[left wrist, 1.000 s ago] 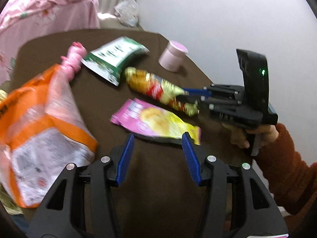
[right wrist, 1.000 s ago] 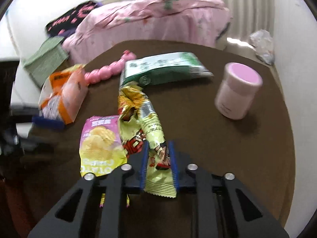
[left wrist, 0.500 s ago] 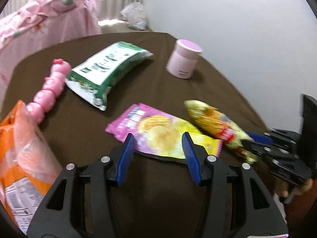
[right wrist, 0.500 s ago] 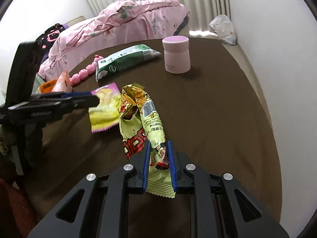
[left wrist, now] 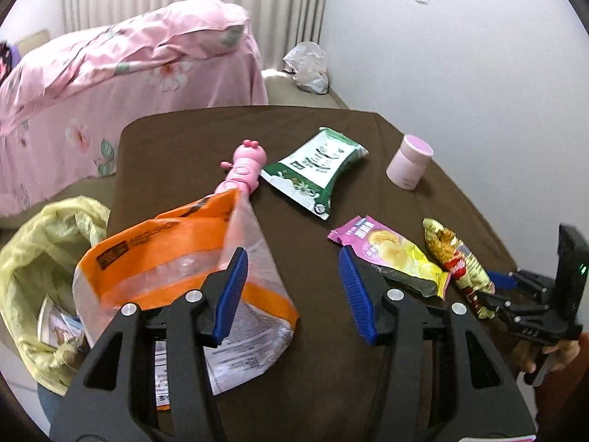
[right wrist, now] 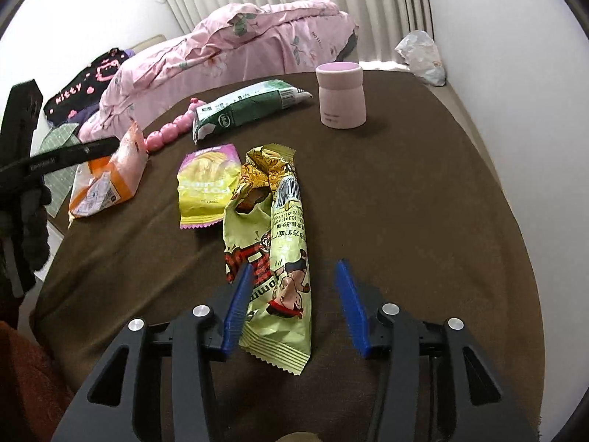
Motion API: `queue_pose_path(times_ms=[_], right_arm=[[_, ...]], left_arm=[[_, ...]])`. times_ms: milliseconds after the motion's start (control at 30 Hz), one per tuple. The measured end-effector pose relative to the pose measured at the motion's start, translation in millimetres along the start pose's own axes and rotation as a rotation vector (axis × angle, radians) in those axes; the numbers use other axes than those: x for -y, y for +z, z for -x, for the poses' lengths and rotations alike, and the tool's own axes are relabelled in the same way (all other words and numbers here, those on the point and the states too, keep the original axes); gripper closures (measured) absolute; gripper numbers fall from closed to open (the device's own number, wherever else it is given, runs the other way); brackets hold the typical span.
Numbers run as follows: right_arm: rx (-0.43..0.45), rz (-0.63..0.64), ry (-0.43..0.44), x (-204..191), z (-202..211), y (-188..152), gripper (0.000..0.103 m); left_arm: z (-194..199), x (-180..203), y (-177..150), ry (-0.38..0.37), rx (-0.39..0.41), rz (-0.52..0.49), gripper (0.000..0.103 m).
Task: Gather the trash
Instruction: 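Grasp the yellow-red snack wrapper with the right tool and lift it, then grasp the pink chip bag with the left tool while the right holds the wrapper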
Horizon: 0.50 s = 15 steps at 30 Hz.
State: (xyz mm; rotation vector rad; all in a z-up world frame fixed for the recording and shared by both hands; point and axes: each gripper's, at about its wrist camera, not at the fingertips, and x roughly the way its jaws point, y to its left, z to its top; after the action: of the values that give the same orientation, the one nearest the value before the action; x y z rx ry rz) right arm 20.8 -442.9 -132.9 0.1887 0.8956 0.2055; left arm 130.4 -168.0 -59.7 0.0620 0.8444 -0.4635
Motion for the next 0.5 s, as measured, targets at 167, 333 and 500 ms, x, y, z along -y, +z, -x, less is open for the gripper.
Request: queue_pose_path(times_ms=[167, 333, 500], right_arm=[[0.014, 0.007, 0.033, -2.9, 11.7, 2.3, 0.059], [0.069, -0.004, -0.034, 2.6, 30.8, 3.8, 0.059], [0.071, -0.018, -0.089, 13.3, 29.9, 1.5, 0.059]], left_arm=[[-8.8, 13.5, 0.8, -0.133, -0.058, 0.037, 0.053], [-37.3, 61.9, -4.7, -0.206, -0.162, -0.007, 0.052], [-52.5, 120.8, -11.1, -0.108, -0.126, -0.236, 0.052]])
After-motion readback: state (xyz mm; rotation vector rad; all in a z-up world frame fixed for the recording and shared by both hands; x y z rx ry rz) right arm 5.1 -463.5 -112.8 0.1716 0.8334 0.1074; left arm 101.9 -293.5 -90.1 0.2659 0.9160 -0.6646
